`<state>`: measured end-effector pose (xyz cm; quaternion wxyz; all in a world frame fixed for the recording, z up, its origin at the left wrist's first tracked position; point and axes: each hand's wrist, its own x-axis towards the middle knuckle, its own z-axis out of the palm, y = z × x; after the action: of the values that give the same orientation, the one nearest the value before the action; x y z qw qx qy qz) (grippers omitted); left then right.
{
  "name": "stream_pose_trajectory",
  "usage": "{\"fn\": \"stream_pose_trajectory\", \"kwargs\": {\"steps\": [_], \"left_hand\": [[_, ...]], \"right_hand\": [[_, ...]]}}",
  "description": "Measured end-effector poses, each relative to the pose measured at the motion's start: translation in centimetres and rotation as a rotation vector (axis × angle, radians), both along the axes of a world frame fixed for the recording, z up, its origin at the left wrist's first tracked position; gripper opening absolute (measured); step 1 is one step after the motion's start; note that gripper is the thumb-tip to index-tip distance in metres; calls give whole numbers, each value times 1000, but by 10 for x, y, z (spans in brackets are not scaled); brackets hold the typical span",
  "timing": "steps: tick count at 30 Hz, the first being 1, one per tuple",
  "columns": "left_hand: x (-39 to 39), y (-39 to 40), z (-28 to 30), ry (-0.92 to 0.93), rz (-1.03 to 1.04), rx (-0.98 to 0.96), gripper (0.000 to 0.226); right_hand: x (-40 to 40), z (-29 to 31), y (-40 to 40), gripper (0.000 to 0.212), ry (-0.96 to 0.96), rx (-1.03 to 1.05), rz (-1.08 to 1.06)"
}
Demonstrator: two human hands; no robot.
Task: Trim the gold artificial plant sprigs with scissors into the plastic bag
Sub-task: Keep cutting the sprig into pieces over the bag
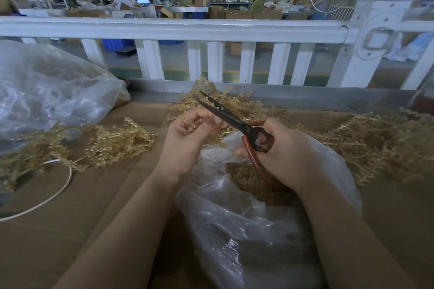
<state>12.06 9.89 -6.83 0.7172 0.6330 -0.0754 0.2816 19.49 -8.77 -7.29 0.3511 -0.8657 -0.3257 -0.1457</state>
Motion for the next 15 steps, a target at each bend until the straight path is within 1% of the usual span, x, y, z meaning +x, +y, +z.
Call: {"fn": "stream_pose_trajectory", "kwargs": {"steps": [4, 8, 13, 15], "left_hand": [[-1, -1, 2, -7, -11, 43, 20], [-2, 0, 1, 8, -1, 115, 11], [-2, 1, 0, 58, 3, 65, 3], [-2, 1, 0, 59, -6, 3, 10]], "right_hand": [[0, 0, 0, 60, 23, -4, 13], [1, -1, -1, 57, -5, -27, 4], [-1, 1, -1, 63, 5, -55, -29], [-2, 3, -1, 62, 10, -52, -26]]}}
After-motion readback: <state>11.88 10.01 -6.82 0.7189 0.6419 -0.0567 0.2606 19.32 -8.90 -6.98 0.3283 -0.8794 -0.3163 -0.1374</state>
